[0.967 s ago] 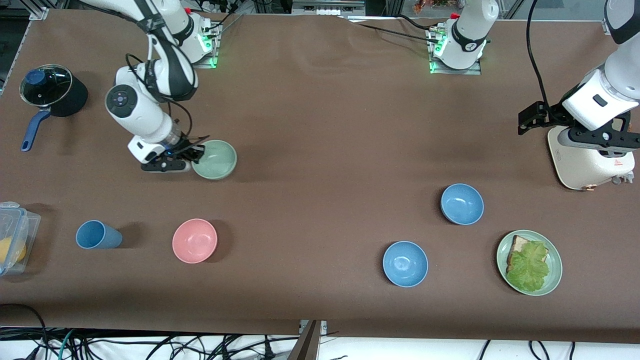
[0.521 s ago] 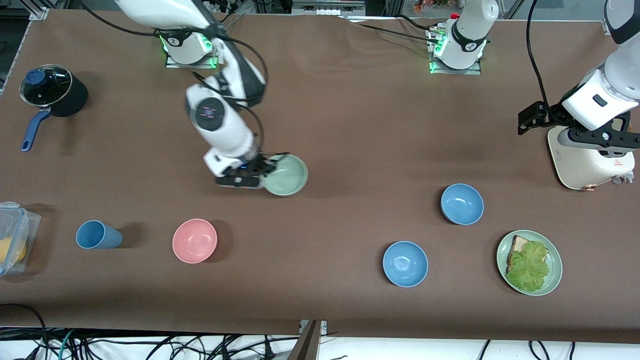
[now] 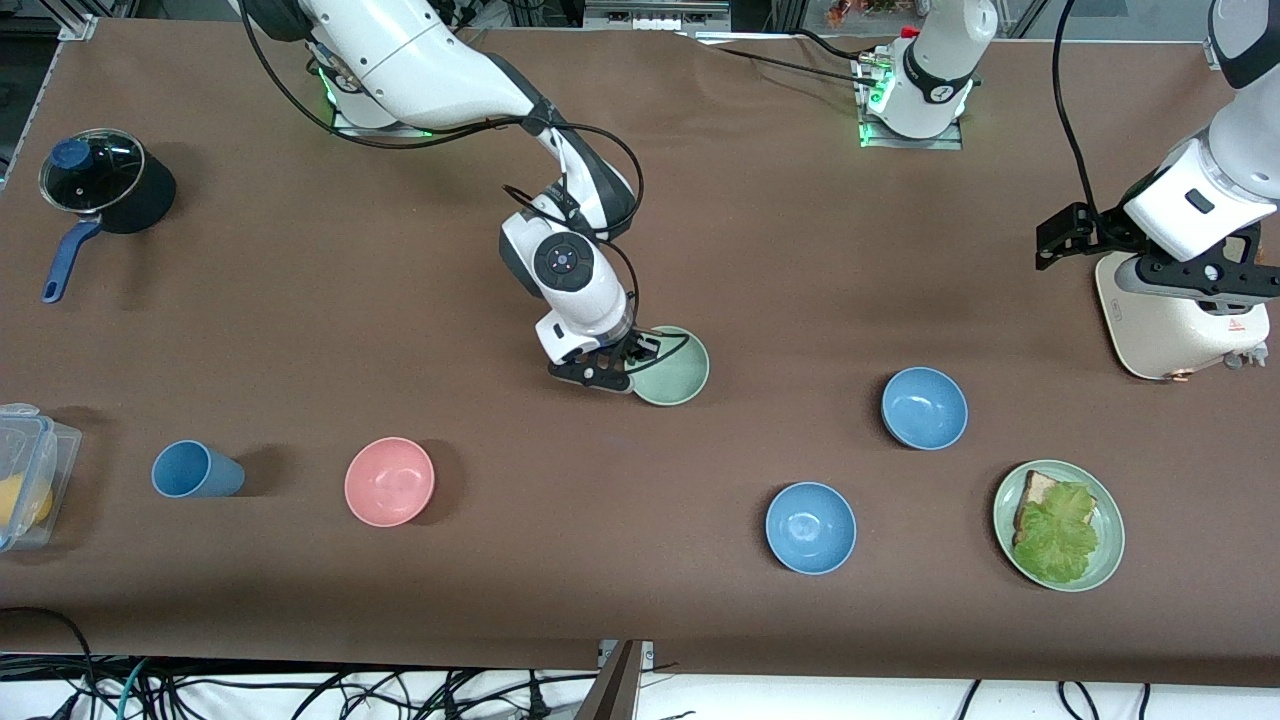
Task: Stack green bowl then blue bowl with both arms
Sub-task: 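Set down the green bowl with the right gripper while the left gripper advances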
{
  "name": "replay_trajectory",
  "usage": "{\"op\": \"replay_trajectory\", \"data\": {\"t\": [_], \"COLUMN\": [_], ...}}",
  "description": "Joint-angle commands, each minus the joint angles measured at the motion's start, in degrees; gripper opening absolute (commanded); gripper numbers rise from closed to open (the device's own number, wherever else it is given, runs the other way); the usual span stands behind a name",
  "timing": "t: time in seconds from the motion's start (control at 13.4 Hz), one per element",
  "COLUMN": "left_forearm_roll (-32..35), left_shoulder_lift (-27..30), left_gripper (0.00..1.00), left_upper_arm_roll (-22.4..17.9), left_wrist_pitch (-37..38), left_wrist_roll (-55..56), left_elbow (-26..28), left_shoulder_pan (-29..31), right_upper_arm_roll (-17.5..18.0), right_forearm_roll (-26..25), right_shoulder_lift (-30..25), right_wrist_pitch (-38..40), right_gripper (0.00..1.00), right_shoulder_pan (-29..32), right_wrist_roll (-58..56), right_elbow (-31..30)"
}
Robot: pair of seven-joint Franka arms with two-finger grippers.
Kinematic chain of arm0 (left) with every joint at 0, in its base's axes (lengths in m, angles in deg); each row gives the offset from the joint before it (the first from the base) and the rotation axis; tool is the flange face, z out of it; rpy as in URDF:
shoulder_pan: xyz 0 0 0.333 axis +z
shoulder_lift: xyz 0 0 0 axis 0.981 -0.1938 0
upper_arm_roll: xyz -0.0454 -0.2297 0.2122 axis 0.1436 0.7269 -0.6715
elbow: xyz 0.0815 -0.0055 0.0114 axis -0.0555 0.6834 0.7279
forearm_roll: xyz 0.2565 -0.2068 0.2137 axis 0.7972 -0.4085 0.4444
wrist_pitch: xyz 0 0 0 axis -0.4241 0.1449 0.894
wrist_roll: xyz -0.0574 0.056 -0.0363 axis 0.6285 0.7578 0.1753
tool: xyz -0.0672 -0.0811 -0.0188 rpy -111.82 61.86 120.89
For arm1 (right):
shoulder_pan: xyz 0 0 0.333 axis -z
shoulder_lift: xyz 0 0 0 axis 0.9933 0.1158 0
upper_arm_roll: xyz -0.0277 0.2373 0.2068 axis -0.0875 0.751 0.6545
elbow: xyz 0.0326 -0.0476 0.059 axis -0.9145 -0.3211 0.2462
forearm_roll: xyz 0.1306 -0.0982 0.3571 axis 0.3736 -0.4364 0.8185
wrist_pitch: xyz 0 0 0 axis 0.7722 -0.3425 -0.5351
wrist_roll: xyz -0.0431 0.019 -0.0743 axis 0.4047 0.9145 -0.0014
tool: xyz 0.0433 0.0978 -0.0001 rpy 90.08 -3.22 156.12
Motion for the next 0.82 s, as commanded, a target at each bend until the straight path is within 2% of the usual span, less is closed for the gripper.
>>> {"op": "replay_trajectory", "data": {"t": [0.0,0.07,0.15,0.22,0.37,0.6,0.74], "left_forearm_roll": [0.78,0.78,0.78,0.78,0.78,0.95,0.60], "left_shoulder_lift": [-1.41,-2.29,-2.64,-3.08,-4.05,-8.08,-13.52], "left_gripper": [1.00,1.00,1.00,1.00,1.00,1.00,1.00], "left_upper_arm_roll": [0.37,0.20,0.11,0.02,-0.07,0.02,0.11], "left_wrist_pitch": [1.41,1.94,1.94,1.94,1.85,1.07,-1.91], "left_wrist_roll": [-0.50,-0.50,-0.42,-0.59,-0.68,-0.77,-0.85], "left_elbow": [-1.54,-1.54,-1.54,-1.54,-1.63,-1.98,-2.51], "left_shoulder_pan": [0.32,0.41,0.32,0.41,0.84,0.15,1.02], "right_upper_arm_roll": [-0.30,-0.30,-0.39,-0.48,-0.65,-0.92,-0.74], "right_forearm_roll": [0.43,0.34,0.34,0.34,0.43,0.25,0.51], "right_shoulder_lift": [0.50,0.33,-0.02,-0.37,-2.12,-8.44,-13.27], "right_wrist_pitch": [0.02,0.02,0.11,0.37,1.77,12.55,20.11], "right_gripper": [0.22,0.59,0.84,0.99,0.99,0.99,0.99], "right_shoulder_pan": [-0.06,0.03,0.12,0.29,1.43,5.73,10.82], "right_wrist_roll": [0.52,0.17,0.08,-0.18,-0.62,-6.13,-14.47], "right_elbow": [1.55,1.55,1.55,1.63,1.55,1.81,1.72]}}
